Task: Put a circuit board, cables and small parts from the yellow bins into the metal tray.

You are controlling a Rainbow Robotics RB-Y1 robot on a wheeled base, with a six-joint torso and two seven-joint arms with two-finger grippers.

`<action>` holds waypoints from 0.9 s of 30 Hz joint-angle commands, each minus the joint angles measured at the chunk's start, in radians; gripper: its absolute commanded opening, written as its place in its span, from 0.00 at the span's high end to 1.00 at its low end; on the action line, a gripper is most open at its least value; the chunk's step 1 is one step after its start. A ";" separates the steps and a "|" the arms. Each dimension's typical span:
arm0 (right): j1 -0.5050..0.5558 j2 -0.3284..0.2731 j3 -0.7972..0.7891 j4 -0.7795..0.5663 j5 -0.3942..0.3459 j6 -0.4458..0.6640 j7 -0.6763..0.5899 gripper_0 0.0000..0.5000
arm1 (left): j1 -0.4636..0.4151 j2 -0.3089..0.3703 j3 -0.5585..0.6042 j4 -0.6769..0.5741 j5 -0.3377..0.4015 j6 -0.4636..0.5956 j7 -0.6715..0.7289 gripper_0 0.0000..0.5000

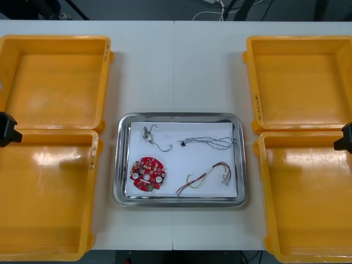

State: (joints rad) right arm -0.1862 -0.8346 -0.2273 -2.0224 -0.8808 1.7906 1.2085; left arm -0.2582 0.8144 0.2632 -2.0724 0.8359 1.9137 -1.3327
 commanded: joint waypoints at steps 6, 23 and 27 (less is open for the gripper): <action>0.010 0.002 -0.035 -0.025 -0.007 0.001 0.057 0.00 | 0.042 0.049 0.059 -0.043 -0.017 0.006 -0.100 0.00; 0.010 0.002 -0.035 -0.025 -0.007 0.001 0.057 0.00 | 0.042 0.048 0.065 -0.043 -0.012 0.006 -0.102 0.00; 0.010 0.002 -0.035 -0.025 -0.007 0.001 0.057 0.00 | 0.042 0.048 0.065 -0.043 -0.012 0.006 -0.102 0.00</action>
State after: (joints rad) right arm -0.1861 -0.8346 -0.2273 -2.0225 -0.8808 1.7906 1.2085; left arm -0.2322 0.8147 0.2977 -2.0849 0.8297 1.9138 -1.3339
